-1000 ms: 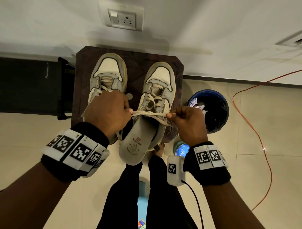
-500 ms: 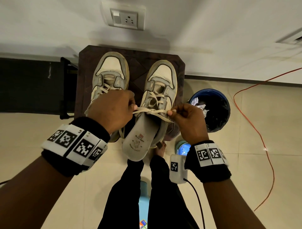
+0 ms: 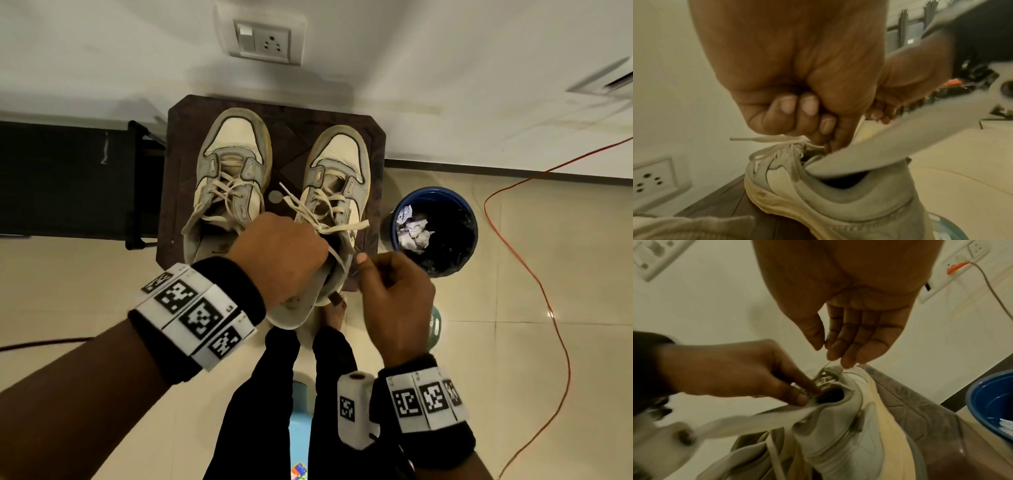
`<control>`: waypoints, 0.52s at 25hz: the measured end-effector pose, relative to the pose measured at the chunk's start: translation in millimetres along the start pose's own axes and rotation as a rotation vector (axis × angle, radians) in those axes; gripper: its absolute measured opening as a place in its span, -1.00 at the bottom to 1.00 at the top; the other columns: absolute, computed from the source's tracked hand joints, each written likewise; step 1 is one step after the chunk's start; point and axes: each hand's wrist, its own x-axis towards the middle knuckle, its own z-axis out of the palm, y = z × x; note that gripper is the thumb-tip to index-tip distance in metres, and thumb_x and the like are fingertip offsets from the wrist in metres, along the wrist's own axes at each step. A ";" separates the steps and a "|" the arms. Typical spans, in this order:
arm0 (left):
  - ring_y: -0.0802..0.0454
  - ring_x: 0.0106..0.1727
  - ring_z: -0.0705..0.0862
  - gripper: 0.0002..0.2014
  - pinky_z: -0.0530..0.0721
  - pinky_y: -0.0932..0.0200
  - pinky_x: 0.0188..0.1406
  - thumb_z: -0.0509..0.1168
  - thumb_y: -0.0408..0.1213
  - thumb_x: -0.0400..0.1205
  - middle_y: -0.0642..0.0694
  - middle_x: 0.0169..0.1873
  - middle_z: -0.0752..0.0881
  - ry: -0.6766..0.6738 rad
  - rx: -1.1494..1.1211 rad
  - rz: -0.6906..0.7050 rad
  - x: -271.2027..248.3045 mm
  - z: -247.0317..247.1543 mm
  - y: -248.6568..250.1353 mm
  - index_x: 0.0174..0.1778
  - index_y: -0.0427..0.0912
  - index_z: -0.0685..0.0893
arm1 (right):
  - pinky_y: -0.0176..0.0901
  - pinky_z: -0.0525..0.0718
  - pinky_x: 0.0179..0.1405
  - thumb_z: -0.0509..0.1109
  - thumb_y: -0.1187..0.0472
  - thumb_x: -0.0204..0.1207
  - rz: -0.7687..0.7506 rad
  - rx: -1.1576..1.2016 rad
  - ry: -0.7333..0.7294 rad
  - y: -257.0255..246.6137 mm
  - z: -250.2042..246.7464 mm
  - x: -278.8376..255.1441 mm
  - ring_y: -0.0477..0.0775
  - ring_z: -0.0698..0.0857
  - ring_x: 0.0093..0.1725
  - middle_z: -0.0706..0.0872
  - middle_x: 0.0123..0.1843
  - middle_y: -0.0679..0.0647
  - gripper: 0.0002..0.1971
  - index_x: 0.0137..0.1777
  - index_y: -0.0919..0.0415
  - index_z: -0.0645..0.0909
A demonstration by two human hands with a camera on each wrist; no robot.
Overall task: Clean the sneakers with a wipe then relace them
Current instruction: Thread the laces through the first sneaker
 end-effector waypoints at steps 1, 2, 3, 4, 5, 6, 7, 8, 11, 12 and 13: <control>0.00 -0.42 0.41 -0.78 0.36 0.07 -0.34 0.03 -0.23 0.70 -0.01 -0.41 0.41 -0.007 0.038 0.013 4.2 0.1 1.3 -0.03 -0.08 0.60 | 0.04 0.69 -0.34 0.41 0.04 0.49 -0.006 0.009 -0.081 -5.0 2.3 -9.9 -0.11 0.69 -0.41 0.71 -0.43 -0.09 -0.84 -0.28 0.06 0.64; -0.05 -0.37 0.49 -0.78 0.37 0.06 -0.34 0.03 -0.25 0.71 -0.03 -0.37 0.48 0.013 0.075 0.023 8.1 -1.2 1.4 0.02 -0.10 0.60 | 0.07 0.68 -0.36 0.39 0.05 0.45 -0.023 -0.001 -0.172 -8.8 4.8 -18.9 -0.08 0.68 -0.44 0.70 -0.46 -0.07 -0.86 -0.28 0.05 0.64; -0.09 -0.28 0.60 -0.78 0.38 0.05 -0.34 0.03 -0.27 0.72 -0.06 -0.27 0.60 0.036 0.108 0.031 11.9 -1.4 0.5 0.10 -0.10 0.59 | 0.10 0.67 -0.34 0.36 0.05 0.42 -0.038 -0.035 -0.271 -10.6 8.6 -27.0 -0.08 0.67 -0.46 0.68 -0.50 -0.09 -0.90 -0.24 0.04 0.63; -0.12 -0.18 0.67 -0.77 0.40 0.05 -0.34 0.04 -0.29 0.73 -0.08 -0.17 0.67 0.057 0.141 0.037 14.9 -1.0 -0.6 0.18 -0.11 0.58 | 0.12 0.68 -0.25 0.34 0.05 0.39 -0.070 -0.083 -0.359 -12.3 11.8 -34.2 -0.09 0.65 -0.47 0.65 -0.54 -0.13 -0.92 -0.16 -0.01 0.61; -0.13 -0.11 0.70 -0.76 0.40 0.05 -0.33 0.05 -0.30 0.73 -0.09 -0.10 0.70 0.062 0.169 0.045 16.5 0.3 -1.2 0.24 -0.12 0.55 | 0.14 0.67 -0.13 0.32 0.03 0.37 -0.114 -0.136 -0.433 -13.7 15.1 -41.3 -0.09 0.63 -0.47 0.61 -0.56 -0.17 -0.84 -0.04 -0.08 0.58; -0.14 -0.08 0.71 -0.74 0.41 0.05 -0.33 0.06 -0.32 0.72 -0.10 -0.06 0.71 0.053 0.190 0.053 16.8 1.6 -1.1 0.27 -0.14 0.53 | 0.12 0.65 -0.04 0.31 -0.01 0.37 -0.155 -0.179 -0.494 -14.0 18.2 -47.2 -0.07 0.64 -0.43 0.59 -0.56 -0.18 -0.74 0.08 -0.14 0.54; -0.14 -0.07 0.72 -0.74 0.41 0.05 -0.33 0.06 -0.33 0.72 -0.11 -0.04 0.72 0.044 0.206 0.060 16.1 2.6 -0.1 0.29 -0.17 0.53 | 0.05 0.63 -0.05 0.31 -0.06 0.38 -0.188 -0.210 -0.536 -14.7 21.9 -51.2 -0.03 0.66 -0.39 0.59 -0.54 -0.18 -0.66 0.17 -0.17 0.50; -0.14 -0.07 0.72 -0.73 0.42 0.05 -0.34 0.05 -0.35 0.71 -0.13 -0.04 0.72 0.037 0.222 0.066 14.6 3.5 1.3 0.29 -0.20 0.52 | -0.04 0.62 -0.11 0.30 -0.14 0.37 -0.210 -0.229 -0.564 -15.4 25.6 -54.7 -0.01 0.68 -0.34 0.64 -0.49 -0.15 -0.60 0.23 -0.17 0.49; -0.16 -0.05 0.72 -0.75 0.47 0.04 -0.29 0.03 -0.37 0.71 -0.15 -0.03 0.73 0.019 0.212 0.069 16.0 3.0 8.2 0.19 -0.25 0.56 | -0.02 0.68 -0.19 0.15 -0.26 0.37 -0.271 -0.245 -0.507 -14.7 31.0 -57.8 0.05 0.74 -0.20 0.80 -0.21 -0.08 -0.53 0.20 -0.12 0.58; -0.17 -0.06 0.72 -0.77 0.48 0.04 -0.28 0.05 -0.36 0.70 -0.15 -0.05 0.73 0.022 0.196 0.066 18.7 2.1 10.2 0.12 -0.24 0.60 | -0.03 0.68 -0.23 0.13 -0.23 0.40 -0.294 -0.234 -0.462 -14.3 31.1 -58.0 0.07 0.75 -0.20 0.81 -0.17 -0.08 -0.56 0.16 -0.11 0.63; -0.17 -0.07 0.73 -0.80 0.49 0.05 -0.28 0.08 -0.34 0.69 -0.14 -0.06 0.74 0.030 0.180 0.065 21.8 0.8 12.1 0.05 -0.22 0.62 | -0.08 0.67 -0.28 0.12 -0.20 0.43 -0.312 -0.233 -0.425 -14.3 30.6 -58.3 0.08 0.75 -0.21 0.82 -0.17 -0.08 -0.58 0.12 -0.10 0.67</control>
